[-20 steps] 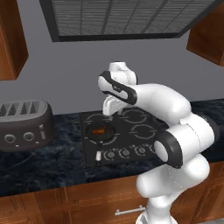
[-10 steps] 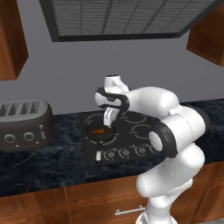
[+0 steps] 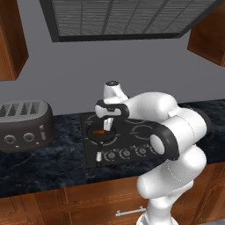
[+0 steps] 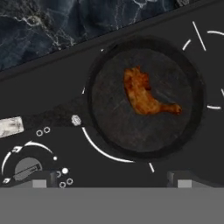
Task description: Place the chicken drumstick on the plate and place the lemon wedge on the same plate.
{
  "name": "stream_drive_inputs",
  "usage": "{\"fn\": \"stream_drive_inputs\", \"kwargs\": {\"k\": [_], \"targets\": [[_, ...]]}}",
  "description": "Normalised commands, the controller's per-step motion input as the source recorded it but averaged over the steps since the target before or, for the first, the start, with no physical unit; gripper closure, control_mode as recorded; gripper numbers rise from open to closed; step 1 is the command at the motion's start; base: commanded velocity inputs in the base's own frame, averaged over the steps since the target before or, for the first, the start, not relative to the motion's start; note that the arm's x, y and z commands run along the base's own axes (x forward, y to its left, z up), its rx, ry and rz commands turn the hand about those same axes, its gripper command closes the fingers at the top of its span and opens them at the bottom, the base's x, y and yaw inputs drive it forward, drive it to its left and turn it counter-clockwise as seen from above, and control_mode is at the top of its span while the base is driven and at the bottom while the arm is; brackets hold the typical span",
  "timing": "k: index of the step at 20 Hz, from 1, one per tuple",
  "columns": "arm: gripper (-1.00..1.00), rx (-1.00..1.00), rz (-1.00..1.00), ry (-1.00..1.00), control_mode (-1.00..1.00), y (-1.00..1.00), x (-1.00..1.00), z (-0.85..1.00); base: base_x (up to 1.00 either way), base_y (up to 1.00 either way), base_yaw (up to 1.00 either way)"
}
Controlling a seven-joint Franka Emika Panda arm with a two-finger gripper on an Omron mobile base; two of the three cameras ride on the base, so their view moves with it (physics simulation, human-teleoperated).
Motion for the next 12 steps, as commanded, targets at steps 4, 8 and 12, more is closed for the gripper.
{"fn": "stream_drive_inputs", "kwargs": {"k": [4,8,12], "targets": [[-1.00,0.00,0.04,-0.03,-1.00,0.10,0.18,-0.43,0.00,0.00,0.00],[-1.00,0.00,0.05,0.00,-1.00,0.08,0.37,-0.38,0.00,0.00,0.00],[-1.00,0.00,0.06,0.01,-1.00,0.10,0.23,-0.08,0.00,0.00,0.00]]}}
